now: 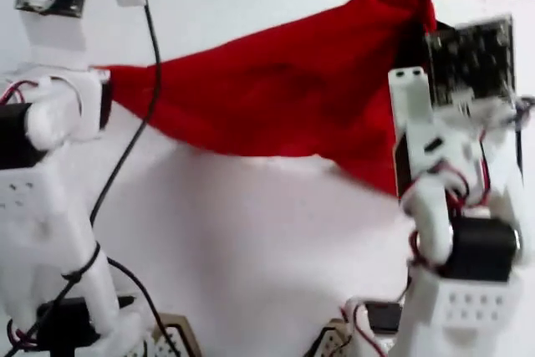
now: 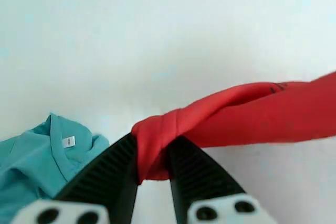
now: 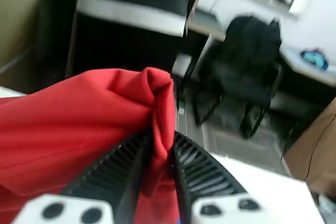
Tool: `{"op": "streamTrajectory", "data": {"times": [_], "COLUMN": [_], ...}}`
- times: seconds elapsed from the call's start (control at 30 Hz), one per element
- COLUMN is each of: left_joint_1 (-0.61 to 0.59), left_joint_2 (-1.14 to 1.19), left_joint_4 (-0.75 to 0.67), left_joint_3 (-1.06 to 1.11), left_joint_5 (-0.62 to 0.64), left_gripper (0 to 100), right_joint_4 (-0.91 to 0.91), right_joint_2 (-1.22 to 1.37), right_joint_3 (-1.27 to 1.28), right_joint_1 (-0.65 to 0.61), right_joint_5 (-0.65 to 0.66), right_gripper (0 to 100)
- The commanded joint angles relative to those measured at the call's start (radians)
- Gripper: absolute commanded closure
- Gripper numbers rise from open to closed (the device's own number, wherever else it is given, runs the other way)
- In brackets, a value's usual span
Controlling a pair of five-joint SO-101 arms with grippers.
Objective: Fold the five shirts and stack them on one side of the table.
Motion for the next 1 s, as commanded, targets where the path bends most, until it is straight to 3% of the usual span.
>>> {"op": "streamTrajectory", "data": {"times": [0.0,0.17,0.37,0.63,0.97], "left_joint_1": [-0.014,-0.017,-0.018,-0.048,-0.083], "left_joint_2": [-0.032,-0.051,-0.259,-0.417,-0.310], "left_joint_4": [0.017,0.017,0.017,0.017,-0.008], "left_joint_3": [-0.061,-0.064,-0.058,-0.036,0.522], "left_joint_5": [0.049,0.094,0.092,0.061,0.057], "left_gripper": [97,97,97,97,97], "right_joint_4": [-0.013,-0.018,-0.013,0.128,0.130], "right_joint_2": [-0.084,-0.120,-0.127,-0.119,-0.127], "right_joint_3": [-0.049,-0.049,-0.097,-0.187,0.226], "right_joint_1": [-0.005,-0.005,-0.013,-0.114,-0.122], "right_joint_5": [-0.012,-0.017,-0.020,-0.137,-0.130], "right_gripper": [97.9,97.9,97.9,98.0,97.9]}}
